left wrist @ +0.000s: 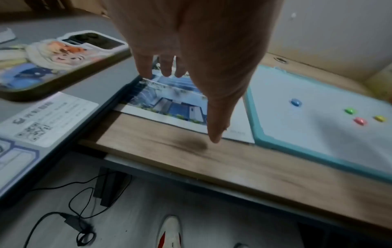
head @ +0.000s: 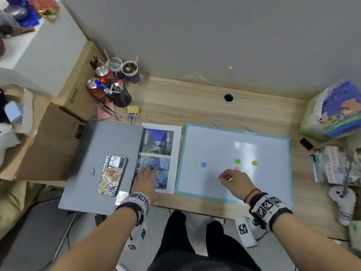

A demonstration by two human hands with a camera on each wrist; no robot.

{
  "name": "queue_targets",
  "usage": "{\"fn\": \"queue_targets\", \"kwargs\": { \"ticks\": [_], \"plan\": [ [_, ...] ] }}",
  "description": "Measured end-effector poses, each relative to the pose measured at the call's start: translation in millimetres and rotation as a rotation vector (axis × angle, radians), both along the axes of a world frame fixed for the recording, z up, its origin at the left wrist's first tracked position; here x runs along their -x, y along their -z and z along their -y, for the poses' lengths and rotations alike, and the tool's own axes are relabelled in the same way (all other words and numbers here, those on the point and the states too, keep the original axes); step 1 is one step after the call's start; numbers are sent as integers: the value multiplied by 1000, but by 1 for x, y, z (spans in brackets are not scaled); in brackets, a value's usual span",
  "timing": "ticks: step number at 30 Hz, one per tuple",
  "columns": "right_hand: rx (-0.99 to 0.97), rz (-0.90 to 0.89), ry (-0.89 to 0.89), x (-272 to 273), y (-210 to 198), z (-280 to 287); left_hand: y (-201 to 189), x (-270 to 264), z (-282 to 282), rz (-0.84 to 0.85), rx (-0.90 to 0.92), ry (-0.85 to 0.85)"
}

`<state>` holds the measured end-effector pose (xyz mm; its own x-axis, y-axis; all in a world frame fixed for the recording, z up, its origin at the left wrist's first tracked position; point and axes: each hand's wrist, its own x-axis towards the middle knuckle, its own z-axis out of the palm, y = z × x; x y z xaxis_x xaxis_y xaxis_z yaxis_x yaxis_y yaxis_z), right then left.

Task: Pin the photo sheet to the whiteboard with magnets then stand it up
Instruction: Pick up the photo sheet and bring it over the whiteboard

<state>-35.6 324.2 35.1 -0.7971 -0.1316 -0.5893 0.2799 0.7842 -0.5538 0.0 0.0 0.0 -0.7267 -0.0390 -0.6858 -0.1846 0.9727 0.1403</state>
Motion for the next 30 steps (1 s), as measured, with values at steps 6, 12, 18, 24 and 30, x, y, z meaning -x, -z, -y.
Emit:
{"fn": "queue_targets", "kwargs": {
  "ticks": [6, 12, 18, 24, 30],
  "plan": [
    [31, 37, -8, 2, 4, 39, 19, 11, -12, 48, 35, -78],
    [11, 77, 56, -12, 8, 41, 30, 19, -27, -29, 96, -126],
    [10, 89, 114, -24, 7, 34, 16, 34, -20, -41, 137, -102],
    [165, 126, 201, -4, -9, 31, -58, 66, -33, -272, 60, 2],
    [628, 265, 526, 45, -49, 28, -104, 60, -124, -397, -88, 279]
  ]
}}
